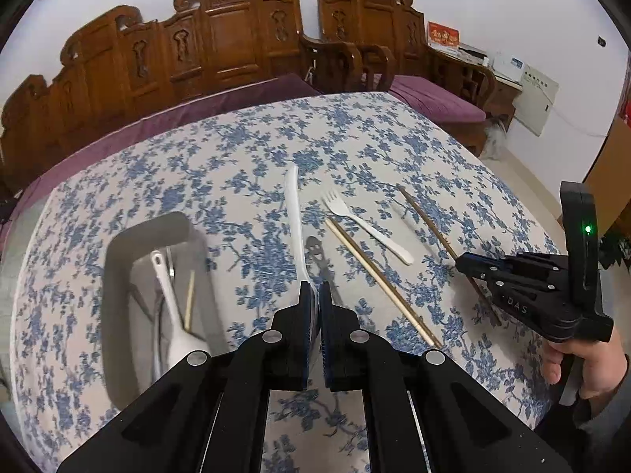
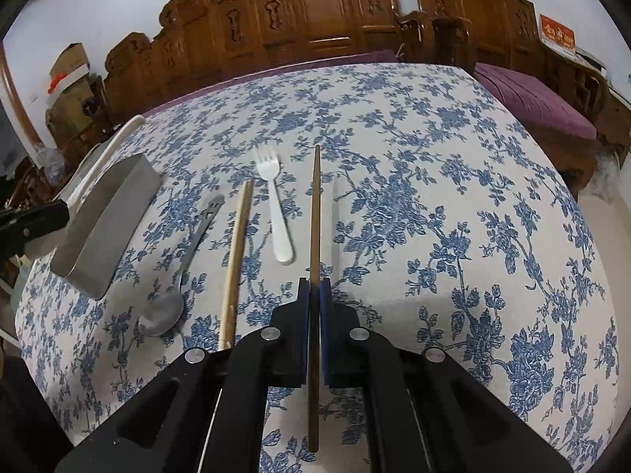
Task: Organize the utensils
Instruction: 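Grasp a white plastic utensil with the left gripper while the right holds the chopstick, then lower the white utensil into the tray and open the left gripper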
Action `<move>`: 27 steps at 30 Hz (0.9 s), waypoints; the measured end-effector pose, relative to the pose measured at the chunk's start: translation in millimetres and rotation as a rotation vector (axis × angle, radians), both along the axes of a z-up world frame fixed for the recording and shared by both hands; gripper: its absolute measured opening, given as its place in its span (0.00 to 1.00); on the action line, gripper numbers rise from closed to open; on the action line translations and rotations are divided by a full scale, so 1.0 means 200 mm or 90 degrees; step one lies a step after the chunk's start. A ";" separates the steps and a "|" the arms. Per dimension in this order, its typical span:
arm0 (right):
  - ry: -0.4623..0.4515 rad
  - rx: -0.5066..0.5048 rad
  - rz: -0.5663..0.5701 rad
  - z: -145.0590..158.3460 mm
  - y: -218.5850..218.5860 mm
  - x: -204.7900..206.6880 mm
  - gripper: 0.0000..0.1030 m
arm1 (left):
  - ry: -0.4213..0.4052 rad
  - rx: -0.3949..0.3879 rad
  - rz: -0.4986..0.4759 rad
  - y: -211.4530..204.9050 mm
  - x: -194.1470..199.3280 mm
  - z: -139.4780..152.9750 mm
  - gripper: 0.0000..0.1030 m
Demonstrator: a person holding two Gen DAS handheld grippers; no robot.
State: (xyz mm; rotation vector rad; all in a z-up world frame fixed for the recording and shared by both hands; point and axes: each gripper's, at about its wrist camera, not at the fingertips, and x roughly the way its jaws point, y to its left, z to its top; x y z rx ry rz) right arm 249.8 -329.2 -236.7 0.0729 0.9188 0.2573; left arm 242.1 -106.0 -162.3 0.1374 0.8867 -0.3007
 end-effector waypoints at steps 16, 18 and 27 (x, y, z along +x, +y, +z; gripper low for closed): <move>-0.023 0.008 0.009 0.06 0.04 -0.04 0.06 | -0.002 -0.012 0.051 0.31 -0.01 -0.01 0.04; -0.031 0.005 0.016 0.08 0.07 -0.05 0.06 | -0.003 -0.018 0.058 0.36 -0.01 -0.02 0.04; -0.061 -0.033 0.066 0.18 0.32 -0.06 0.06 | 0.000 -0.040 0.085 0.56 0.05 -0.08 0.04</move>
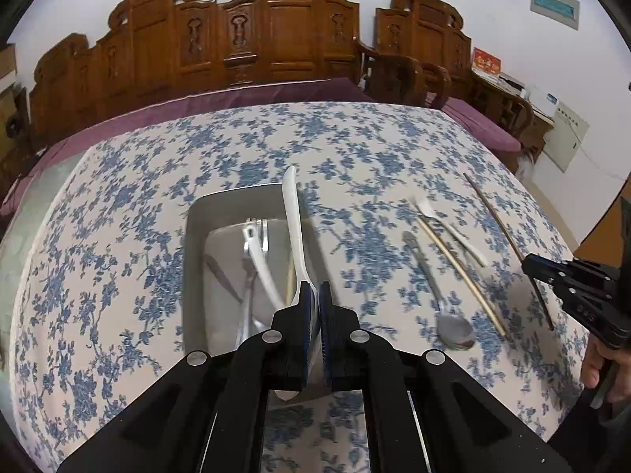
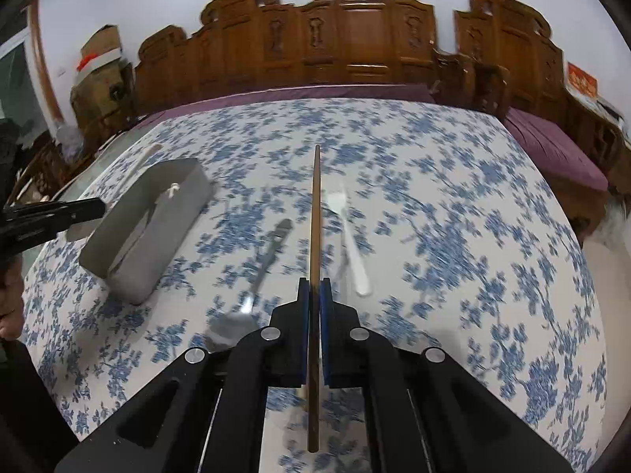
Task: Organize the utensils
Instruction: 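Lower the white utensil into the tray and open the left gripper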
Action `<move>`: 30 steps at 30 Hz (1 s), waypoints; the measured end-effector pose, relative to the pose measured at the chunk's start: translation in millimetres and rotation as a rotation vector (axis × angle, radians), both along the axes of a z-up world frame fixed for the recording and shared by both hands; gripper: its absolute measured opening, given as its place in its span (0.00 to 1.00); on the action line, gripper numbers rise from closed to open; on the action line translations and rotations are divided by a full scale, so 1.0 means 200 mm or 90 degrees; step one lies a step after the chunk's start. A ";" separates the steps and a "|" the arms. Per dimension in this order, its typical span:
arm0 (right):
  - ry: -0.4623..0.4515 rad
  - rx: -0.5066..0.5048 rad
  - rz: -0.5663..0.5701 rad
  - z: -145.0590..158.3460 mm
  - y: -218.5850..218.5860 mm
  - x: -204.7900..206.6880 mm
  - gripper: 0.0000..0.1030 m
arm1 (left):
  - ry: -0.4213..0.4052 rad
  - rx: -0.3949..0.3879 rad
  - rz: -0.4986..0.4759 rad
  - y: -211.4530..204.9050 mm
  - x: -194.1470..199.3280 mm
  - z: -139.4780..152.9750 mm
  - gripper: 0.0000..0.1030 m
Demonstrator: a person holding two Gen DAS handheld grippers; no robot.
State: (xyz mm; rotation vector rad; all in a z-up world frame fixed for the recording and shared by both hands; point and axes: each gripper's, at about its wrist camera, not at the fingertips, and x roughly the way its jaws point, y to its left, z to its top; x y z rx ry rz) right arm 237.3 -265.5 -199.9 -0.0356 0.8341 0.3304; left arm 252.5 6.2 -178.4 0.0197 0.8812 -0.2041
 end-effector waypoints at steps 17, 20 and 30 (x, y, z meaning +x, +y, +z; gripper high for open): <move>-0.030 0.012 0.114 0.17 0.63 0.09 0.06 | 0.012 -0.006 0.022 0.19 0.11 -0.15 0.04; -0.030 0.017 0.120 0.18 0.68 0.10 0.06 | 0.012 -0.013 0.026 0.22 0.12 -0.15 0.04; -0.014 0.029 0.135 0.15 0.84 0.15 0.06 | -0.009 -0.017 0.047 0.31 0.11 -0.07 0.17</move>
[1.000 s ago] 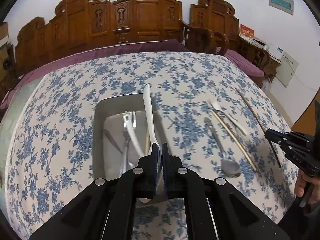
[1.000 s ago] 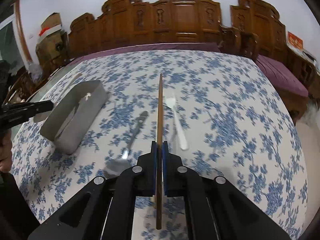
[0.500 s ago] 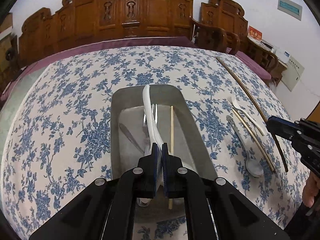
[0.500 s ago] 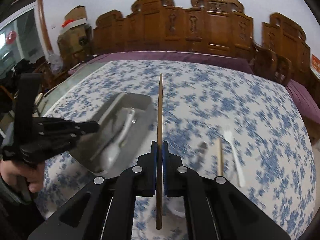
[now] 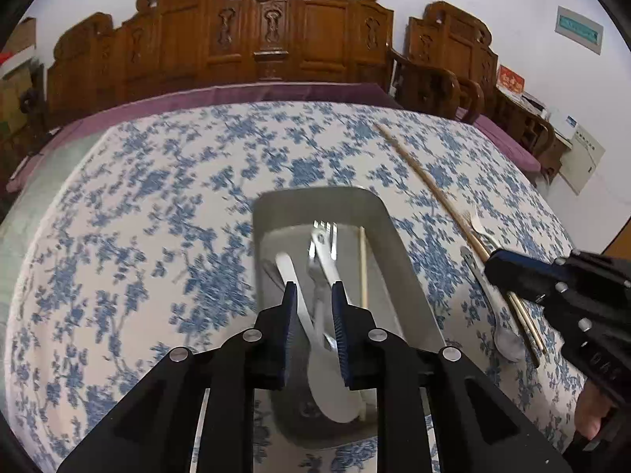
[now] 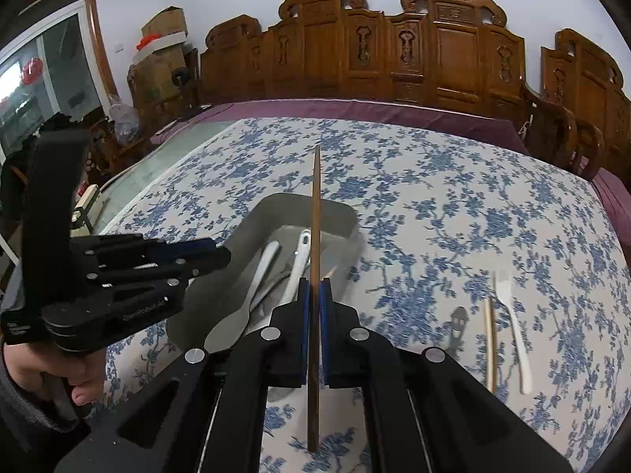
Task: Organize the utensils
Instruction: 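Lower the white utensil into the tray and open the left gripper, then lower the wooden chopstick into the tray and open the right gripper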
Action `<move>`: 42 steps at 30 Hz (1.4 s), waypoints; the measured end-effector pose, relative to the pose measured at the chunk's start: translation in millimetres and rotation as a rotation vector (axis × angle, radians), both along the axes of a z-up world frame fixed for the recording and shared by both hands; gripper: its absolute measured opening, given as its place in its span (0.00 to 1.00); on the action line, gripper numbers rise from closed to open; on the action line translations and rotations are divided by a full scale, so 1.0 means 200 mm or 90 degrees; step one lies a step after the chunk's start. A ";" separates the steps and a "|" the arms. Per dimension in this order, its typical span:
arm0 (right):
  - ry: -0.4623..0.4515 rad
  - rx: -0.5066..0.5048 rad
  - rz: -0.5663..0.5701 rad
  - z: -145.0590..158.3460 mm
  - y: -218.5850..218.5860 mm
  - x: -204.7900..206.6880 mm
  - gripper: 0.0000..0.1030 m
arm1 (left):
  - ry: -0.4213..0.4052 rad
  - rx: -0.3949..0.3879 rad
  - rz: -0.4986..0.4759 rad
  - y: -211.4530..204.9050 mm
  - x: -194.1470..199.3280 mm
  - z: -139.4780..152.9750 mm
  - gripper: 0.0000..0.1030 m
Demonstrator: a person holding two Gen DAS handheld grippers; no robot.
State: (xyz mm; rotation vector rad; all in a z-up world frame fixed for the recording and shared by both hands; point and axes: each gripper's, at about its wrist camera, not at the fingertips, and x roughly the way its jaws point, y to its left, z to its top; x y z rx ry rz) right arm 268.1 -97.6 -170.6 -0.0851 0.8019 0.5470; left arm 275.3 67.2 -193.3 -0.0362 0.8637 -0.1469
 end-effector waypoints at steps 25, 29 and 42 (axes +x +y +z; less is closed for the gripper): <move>0.071 0.018 -0.006 -0.27 0.32 0.10 0.06 | -0.044 -0.024 0.082 0.28 0.00 0.13 0.39; 0.077 0.015 -0.008 -0.31 0.33 0.10 0.06 | -0.049 -0.023 0.087 0.29 0.00 0.13 0.45; 0.044 0.018 0.012 -0.22 0.27 0.03 0.07 | -0.051 -0.016 0.082 0.28 -0.01 0.14 0.50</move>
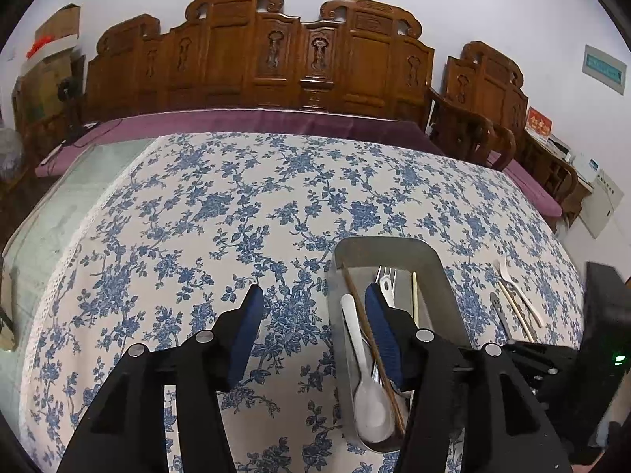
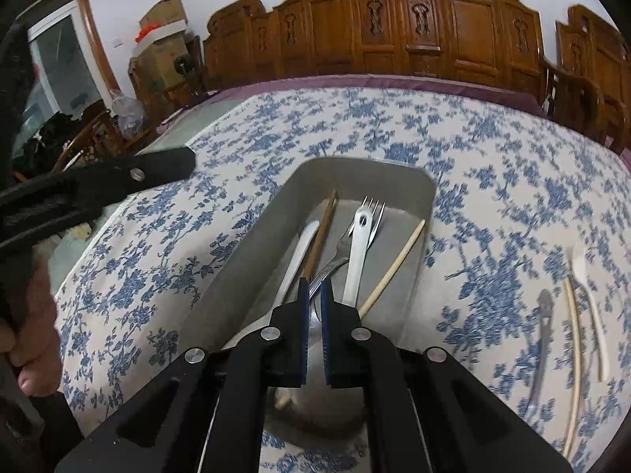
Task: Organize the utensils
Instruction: 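Lower the wooden chopstick into the tray and open the right gripper, then grasp a light bamboo chopstick from the table with the right gripper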
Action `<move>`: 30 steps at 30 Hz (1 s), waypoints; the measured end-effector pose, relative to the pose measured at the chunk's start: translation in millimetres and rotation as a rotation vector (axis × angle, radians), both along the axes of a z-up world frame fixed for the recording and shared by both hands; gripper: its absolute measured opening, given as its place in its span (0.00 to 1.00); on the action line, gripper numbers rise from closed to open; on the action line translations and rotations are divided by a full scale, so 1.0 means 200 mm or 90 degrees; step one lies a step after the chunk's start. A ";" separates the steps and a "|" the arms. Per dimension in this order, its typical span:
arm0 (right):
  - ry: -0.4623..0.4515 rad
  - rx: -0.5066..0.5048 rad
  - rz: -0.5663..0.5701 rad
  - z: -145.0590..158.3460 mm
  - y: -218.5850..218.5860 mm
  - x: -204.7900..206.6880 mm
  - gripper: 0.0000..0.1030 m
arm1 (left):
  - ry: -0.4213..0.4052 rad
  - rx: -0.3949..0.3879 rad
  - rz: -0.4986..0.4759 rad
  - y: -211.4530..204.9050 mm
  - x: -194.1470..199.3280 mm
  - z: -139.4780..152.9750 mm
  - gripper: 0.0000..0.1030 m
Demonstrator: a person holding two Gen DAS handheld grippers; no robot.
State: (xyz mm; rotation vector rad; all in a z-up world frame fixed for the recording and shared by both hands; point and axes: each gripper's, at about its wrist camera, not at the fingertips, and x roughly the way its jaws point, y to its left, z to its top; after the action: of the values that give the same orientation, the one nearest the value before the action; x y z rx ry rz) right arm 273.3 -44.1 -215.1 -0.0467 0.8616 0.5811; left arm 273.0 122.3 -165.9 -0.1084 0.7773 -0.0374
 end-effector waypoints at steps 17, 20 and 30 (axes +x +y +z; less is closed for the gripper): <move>-0.085 -0.043 -0.014 0.25 -0.49 -0.17 0.07 | -0.028 0.029 -0.057 -0.18 -0.10 0.06 0.65; -0.089 -0.056 -0.034 0.24 -0.60 -0.18 0.21 | -0.034 0.030 -0.076 -0.25 -0.13 0.07 0.68; -0.036 -0.115 -0.056 0.03 -0.85 -0.13 0.24 | -0.035 0.030 -0.136 -0.43 -0.19 0.06 0.72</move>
State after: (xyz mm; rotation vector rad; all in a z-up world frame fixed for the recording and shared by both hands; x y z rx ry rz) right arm 247.6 -214.6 -209.0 -0.1871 0.8549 0.4162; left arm 235.1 35.5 -153.2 0.0205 0.7315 -0.2238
